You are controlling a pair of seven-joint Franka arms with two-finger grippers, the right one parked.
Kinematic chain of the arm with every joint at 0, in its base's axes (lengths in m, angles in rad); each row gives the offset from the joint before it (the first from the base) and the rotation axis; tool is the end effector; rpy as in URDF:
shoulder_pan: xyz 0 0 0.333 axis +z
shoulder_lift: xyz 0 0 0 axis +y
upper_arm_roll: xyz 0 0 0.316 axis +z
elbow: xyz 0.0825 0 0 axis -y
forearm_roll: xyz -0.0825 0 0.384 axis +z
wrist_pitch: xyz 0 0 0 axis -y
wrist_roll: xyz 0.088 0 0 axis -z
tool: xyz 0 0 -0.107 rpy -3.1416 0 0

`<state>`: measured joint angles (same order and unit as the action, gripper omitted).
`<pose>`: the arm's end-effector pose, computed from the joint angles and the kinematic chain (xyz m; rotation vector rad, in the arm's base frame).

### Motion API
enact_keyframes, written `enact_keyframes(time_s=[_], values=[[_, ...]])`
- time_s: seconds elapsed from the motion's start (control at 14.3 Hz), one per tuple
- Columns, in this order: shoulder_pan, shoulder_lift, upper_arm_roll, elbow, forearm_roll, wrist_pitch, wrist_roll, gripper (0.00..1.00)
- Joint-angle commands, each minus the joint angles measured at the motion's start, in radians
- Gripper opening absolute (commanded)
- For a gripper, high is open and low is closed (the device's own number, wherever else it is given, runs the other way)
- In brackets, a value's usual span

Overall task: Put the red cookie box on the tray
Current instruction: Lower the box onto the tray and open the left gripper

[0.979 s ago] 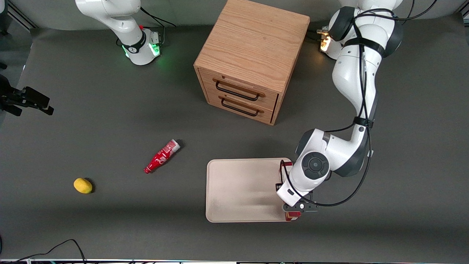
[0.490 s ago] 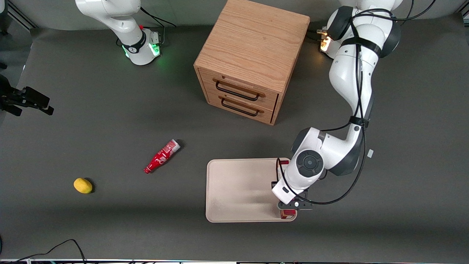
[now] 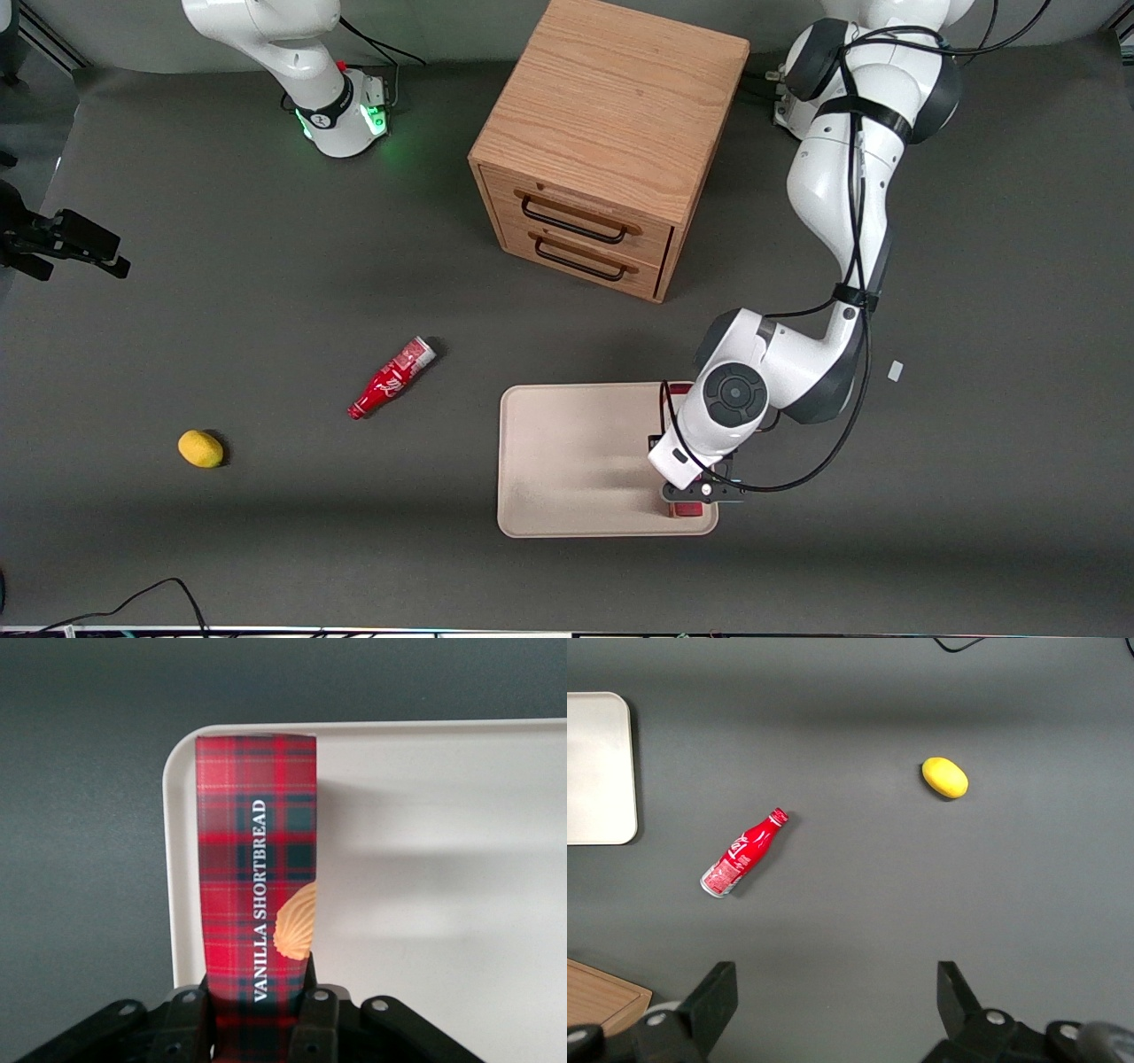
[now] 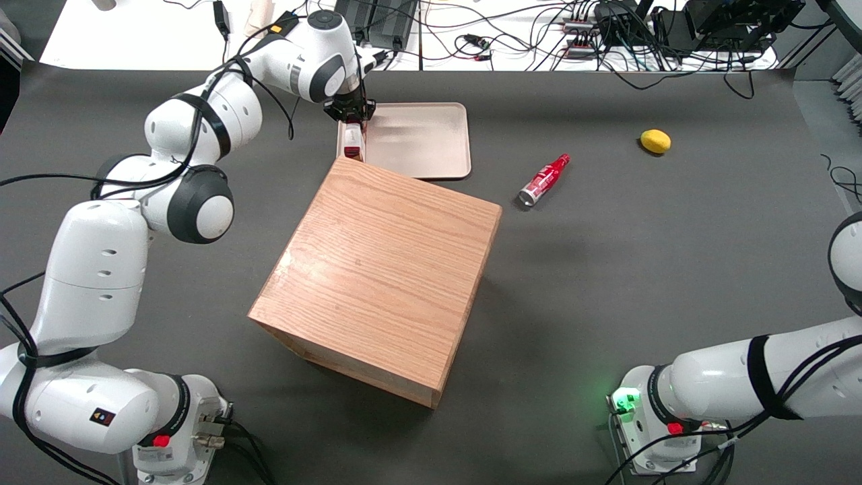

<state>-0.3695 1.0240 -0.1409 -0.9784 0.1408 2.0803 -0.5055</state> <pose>0.7147 -0.3431 0.2451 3.1049 0.0060 0.1225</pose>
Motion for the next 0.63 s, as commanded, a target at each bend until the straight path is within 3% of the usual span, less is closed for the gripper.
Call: enact_keyframes(time_s=[0.0,0.07,0.56], values=[[-0.011,0.033,0.003,0.032,0.008,0.011,-0.024,0.5],[-0.011,0.033,0.003,0.032,0.007,0.011,-0.025,1.0],[-0.011,0.033,0.003,0.033,0.005,0.011,-0.025,1.0]])
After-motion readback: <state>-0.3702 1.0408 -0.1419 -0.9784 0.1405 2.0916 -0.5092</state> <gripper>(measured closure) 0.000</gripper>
